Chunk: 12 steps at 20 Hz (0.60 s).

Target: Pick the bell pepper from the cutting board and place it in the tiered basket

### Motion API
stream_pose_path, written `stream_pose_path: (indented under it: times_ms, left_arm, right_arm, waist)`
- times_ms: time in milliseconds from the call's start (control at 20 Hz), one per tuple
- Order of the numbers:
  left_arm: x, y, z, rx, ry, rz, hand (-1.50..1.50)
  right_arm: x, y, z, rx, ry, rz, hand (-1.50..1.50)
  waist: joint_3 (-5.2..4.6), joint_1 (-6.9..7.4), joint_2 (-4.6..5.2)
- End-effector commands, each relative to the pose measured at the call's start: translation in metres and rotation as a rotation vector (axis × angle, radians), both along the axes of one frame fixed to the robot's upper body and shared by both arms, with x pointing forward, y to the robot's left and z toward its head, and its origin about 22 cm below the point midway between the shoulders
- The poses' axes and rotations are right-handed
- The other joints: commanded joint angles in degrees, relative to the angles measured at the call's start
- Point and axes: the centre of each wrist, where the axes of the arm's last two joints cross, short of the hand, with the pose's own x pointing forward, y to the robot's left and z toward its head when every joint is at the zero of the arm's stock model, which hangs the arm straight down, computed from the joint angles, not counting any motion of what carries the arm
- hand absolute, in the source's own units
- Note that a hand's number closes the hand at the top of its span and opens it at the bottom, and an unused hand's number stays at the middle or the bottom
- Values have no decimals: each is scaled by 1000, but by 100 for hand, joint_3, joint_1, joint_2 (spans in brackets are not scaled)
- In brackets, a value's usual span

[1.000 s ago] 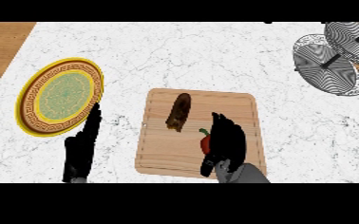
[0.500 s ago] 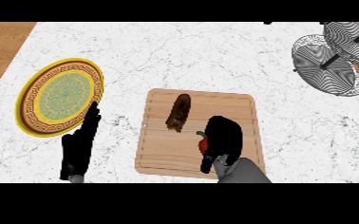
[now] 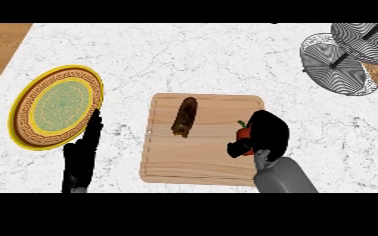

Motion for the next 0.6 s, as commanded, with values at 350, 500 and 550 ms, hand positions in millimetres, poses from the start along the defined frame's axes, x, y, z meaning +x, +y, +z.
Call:
stream_pose_path:
  times_ms: [350, 500, 550]
  left_arm:
    - [-9, 10, -9, -12, 40, 28, 0]
    - [-10, 10, -8, -7, 45, 33, 0]
    - [-10, 3, -9, -5, 39, 19, 0]
  right_arm:
    - [15, -145, 75, 74, -412, -767, 150]
    - [11, -141, 126, 99, -602, -803, 150]
    - [10, -132, 138, 95, -651, -827, 150]
  waist:
    - [-31, -156, -17]
    - [-38, -92, -34]
    - [-42, -57, -36]
